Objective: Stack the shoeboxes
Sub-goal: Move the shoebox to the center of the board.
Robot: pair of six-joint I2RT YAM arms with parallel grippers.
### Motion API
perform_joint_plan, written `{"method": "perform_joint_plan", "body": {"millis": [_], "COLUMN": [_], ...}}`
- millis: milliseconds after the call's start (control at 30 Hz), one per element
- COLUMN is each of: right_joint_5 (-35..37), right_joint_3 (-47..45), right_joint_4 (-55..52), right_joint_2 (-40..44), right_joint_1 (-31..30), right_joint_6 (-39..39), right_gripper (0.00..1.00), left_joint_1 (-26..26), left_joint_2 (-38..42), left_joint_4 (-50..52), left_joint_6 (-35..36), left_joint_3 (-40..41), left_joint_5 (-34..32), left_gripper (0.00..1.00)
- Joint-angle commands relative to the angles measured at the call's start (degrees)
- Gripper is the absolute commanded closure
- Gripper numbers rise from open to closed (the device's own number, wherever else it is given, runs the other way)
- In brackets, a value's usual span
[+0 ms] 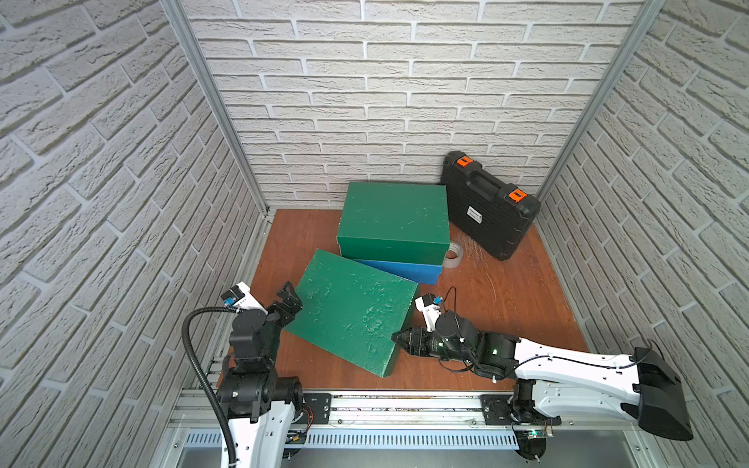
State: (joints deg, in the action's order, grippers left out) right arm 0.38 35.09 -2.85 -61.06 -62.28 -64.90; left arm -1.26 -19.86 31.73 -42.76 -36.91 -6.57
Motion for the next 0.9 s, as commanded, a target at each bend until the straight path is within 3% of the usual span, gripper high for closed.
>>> {"method": "perform_joint_plan", "body": {"millis": [0, 267, 533, 600, 733, 867], "right_joint_5": [3.0, -2.3, -3.4, -4.3, -8.4, -9.1], "right_joint_3": [0.1, -1.7, 1.5, 2.9, 4.6, 9.1], "right_joint_4": [-14.3, -26.5, -26.2, -23.9, -15.5, -11.6], "right_joint_2": [3.4, 11.4, 15.0, 13.8, 5.8, -5.6], "right_joint_1": [1.9, 11.0, 13.2, 13.2, 13.2, 13.2], "right_joint_6": [3.7, 6.9, 13.6, 14.7, 14.9, 16.2], "right_gripper": [0.68, 0.62, 0.26, 0.17, 0.12, 0.12], "left_joint_1": [0.1, 0.1, -0.4, -1.2, -5.4, -11.1], "left_joint_2": [-4.3, -12.1, -16.3, -18.9, -26.5, -34.2], "left_joint_4": [-1.6, -4.6, -8.1, -10.2, -14.7, -21.5], "left_joint_6": [-0.6, -0.9, 1.3, 1.5, 1.0, -0.5], "left_joint_3": [-2.4, -1.7, 0.8, 1.7, 2.5, 3.6], "left_joint_5": [3.1, 7.0, 4.9, 5.0, 8.7, 20.8], "left_gripper": [0.02, 0.02, 0.02, 0.02, 0.02, 0.02]}}
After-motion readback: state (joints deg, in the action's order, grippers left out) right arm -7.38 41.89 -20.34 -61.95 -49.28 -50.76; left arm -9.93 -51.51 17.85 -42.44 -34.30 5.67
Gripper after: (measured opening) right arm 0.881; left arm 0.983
